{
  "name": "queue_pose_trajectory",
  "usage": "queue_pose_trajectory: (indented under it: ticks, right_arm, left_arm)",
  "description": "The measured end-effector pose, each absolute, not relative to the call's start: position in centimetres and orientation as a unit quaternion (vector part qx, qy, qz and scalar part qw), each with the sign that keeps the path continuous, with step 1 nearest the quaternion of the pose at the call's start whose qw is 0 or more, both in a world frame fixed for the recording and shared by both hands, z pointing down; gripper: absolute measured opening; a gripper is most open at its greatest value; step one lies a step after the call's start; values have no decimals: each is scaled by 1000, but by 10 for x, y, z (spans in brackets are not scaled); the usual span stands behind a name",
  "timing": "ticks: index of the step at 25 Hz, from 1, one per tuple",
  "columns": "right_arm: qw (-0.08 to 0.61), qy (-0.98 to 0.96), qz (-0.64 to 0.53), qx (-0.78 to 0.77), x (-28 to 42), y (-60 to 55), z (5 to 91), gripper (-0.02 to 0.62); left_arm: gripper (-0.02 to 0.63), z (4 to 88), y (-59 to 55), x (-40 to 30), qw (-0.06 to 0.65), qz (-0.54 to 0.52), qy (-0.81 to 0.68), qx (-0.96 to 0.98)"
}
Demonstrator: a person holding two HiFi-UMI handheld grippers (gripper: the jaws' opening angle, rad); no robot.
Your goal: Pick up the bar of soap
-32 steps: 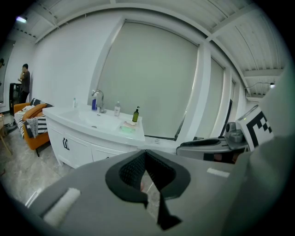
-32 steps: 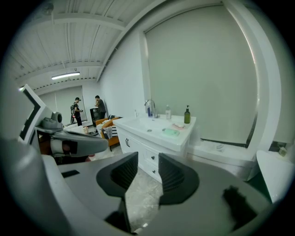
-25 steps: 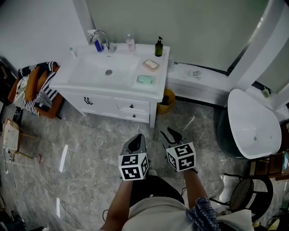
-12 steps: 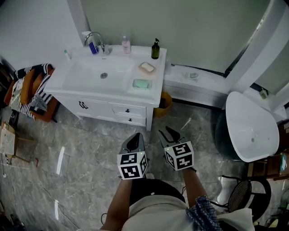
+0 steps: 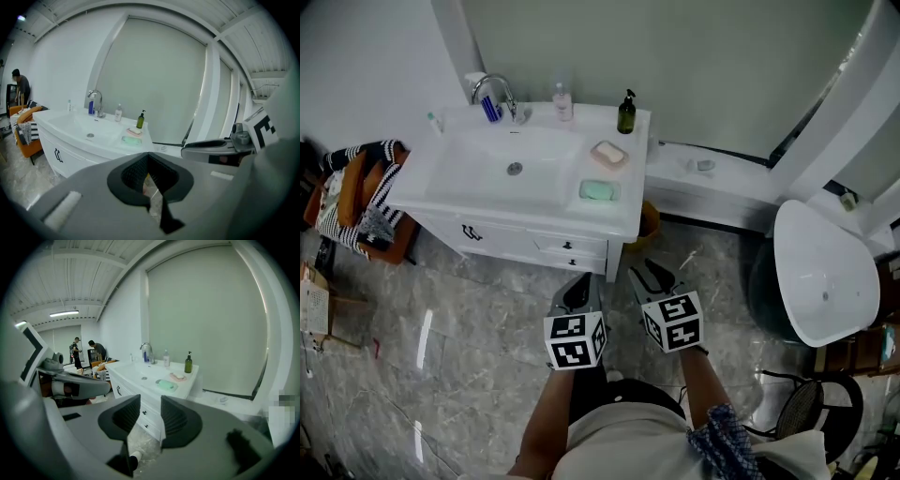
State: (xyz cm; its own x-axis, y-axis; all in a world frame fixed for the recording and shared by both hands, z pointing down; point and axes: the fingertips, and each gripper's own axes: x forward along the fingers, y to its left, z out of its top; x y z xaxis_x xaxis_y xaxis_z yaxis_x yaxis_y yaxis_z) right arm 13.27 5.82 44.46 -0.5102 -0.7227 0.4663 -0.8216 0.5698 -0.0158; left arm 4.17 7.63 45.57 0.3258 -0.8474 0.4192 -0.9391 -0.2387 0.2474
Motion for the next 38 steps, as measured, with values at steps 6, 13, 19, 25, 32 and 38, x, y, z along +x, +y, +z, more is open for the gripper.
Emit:
queue_pose_trajectory:
  ticks: [6,13,19,25,32,38]
  right_arm:
    - [223,-854,122,455,117,27,443,132]
    - [244,-841,115,470,102,-15,446,132]
    - [247,-830,122,485,89,-46,448,132]
    - [240,-824,127,497,77,-78,449,132]
    - [241,-815,128,511,64,-106,450,132]
    - [233,-817,119,513,58,-124,445,132]
  left_arm:
    - [7,452,40,21,230,104,-572,781]
    - [6,446,-5,5,223,106,-559,792]
    - [6,445,-42,-12,230,107,-548,797]
    - [6,451,-73,-24,230,119,-532,806]
    - [6,455,-100,-41,229,126,-523,811]
    - [6,456,-113,-44,226,130,-512,818]
